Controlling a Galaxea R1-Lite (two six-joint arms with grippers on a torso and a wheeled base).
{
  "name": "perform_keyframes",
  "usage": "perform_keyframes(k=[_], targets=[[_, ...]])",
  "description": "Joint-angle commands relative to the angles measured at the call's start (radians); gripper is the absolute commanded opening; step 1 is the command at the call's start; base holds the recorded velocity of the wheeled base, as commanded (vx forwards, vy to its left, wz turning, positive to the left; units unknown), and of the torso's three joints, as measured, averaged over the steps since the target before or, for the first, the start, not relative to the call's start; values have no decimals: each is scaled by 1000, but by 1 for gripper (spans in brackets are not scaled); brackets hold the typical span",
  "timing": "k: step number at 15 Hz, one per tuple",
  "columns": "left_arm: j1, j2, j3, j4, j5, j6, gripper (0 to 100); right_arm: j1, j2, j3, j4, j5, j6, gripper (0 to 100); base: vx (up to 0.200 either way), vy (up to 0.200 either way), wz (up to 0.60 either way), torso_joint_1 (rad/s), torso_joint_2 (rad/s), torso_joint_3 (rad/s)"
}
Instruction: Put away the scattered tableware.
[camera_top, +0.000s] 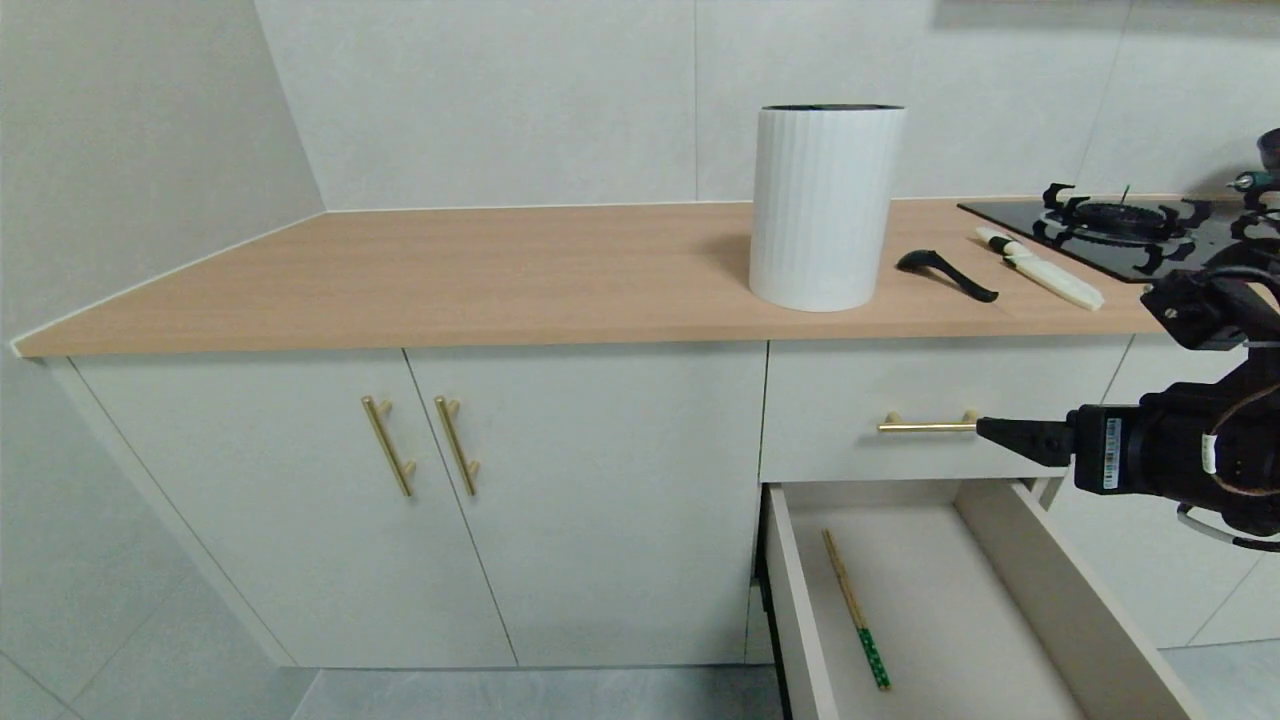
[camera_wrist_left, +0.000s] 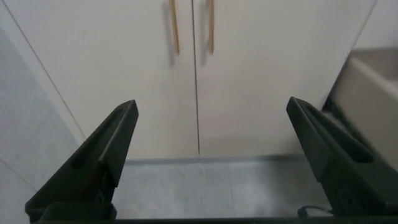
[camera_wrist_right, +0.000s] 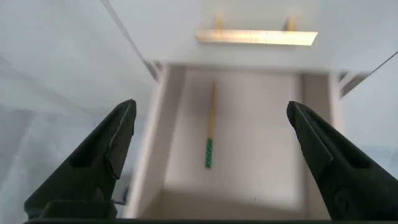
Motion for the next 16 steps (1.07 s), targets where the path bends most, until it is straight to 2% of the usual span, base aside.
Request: perform_keyframes(k=[1,14,16], targets=[[1,1,0,1,0,0,100,0,0,1,1,0,0,100,0,0,0,134,-510,-300],[1,1,0,1,0,0,100,0,9,2,1,-3,-12,100,0,0,0,185,-478,-295],[1,1,0,1,0,0,100,0,17,5,-7,-8,-20,100,0,0,0,112,-259,-149]])
